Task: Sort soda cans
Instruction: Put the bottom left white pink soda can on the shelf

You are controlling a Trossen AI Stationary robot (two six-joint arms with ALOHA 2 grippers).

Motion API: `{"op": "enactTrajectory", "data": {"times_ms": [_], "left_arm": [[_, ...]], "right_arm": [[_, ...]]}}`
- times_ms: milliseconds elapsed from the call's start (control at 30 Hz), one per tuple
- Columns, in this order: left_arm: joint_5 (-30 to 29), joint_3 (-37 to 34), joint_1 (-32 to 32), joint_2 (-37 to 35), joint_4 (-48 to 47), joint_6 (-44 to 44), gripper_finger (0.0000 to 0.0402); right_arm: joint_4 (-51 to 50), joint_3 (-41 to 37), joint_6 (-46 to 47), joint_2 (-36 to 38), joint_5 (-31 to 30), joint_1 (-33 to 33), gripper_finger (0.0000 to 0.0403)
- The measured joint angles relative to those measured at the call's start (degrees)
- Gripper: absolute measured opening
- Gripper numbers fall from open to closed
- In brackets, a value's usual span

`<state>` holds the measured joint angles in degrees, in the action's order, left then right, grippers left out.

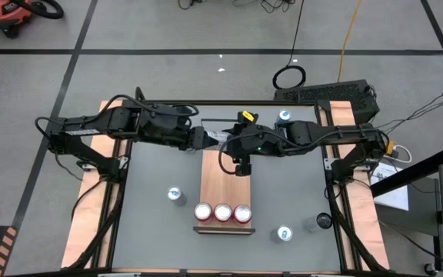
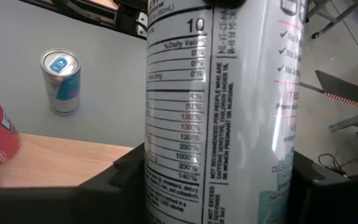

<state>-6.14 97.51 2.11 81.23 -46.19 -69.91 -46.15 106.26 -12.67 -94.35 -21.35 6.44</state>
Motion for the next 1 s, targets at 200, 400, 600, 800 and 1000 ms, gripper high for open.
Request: {"op": "enactTrajectory", "data": {"times_ms": [200, 400, 600, 800, 1000], "left_arm": [[-1.39, 0.0, 0.15, 0.0, 0.5, 3.52, 0.0276], [-1.59, 0.0, 0.11, 0.0, 3.05, 10.51, 0.033], [-2.45, 0.0, 0.15, -0.04, 4.65, 11.02, 0.0371], [-7.74, 0.09, 0.04, -1.78, 9.31, 16.84, 0.0388], [-10.63, 0.11, 0.07, -3.71, 18.19, 30.26, 0.0389]], "right_arm": [[0.11, 0.0, 2.41, 0.0, -0.37, 0.0, 0.0222], [0.05, 0.07, 6.77, 0.55, 1.18, 0.0, 0.0219], [-0.01, 0.07, 10.58, 0.8, 5.57, 0.0, 0.022], [-0.39, -0.15, 16.5, 0.84, 13.42, 0.11, 0.0219], [0.2, -0.13, 24.17, 2.44, 21.57, -0.85, 0.0218]]}}
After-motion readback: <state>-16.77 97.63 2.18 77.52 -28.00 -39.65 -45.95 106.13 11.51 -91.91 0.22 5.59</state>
